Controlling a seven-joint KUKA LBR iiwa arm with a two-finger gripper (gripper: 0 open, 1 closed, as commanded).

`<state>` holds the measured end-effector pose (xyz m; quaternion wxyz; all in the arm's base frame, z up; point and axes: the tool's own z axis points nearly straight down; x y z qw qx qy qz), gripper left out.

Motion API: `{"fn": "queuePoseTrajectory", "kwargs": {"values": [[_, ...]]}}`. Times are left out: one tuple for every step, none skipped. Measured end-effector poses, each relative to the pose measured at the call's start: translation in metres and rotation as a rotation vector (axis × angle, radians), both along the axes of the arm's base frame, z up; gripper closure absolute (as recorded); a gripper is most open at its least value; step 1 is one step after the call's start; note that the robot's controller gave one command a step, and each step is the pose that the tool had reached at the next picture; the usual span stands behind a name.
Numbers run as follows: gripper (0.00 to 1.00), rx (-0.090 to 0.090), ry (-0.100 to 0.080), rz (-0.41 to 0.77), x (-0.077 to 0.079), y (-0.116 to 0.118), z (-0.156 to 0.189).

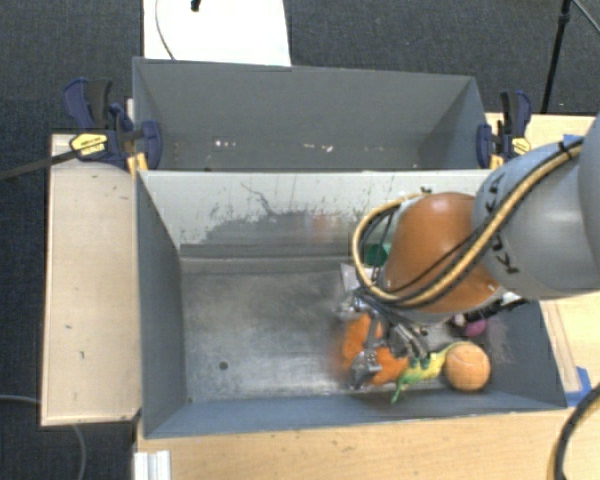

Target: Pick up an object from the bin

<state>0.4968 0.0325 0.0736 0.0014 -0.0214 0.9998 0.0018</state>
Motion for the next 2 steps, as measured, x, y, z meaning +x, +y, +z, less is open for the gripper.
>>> {"fn": "queuePoseTrajectory", "kwargs": {"values": [[0.0, -0.002, 0.0, 0.067, 0.004, -0.022, 0.005], [0.0, -0.003, 0.001, 0.142, 0.027, -0.036, 0.01]]}}
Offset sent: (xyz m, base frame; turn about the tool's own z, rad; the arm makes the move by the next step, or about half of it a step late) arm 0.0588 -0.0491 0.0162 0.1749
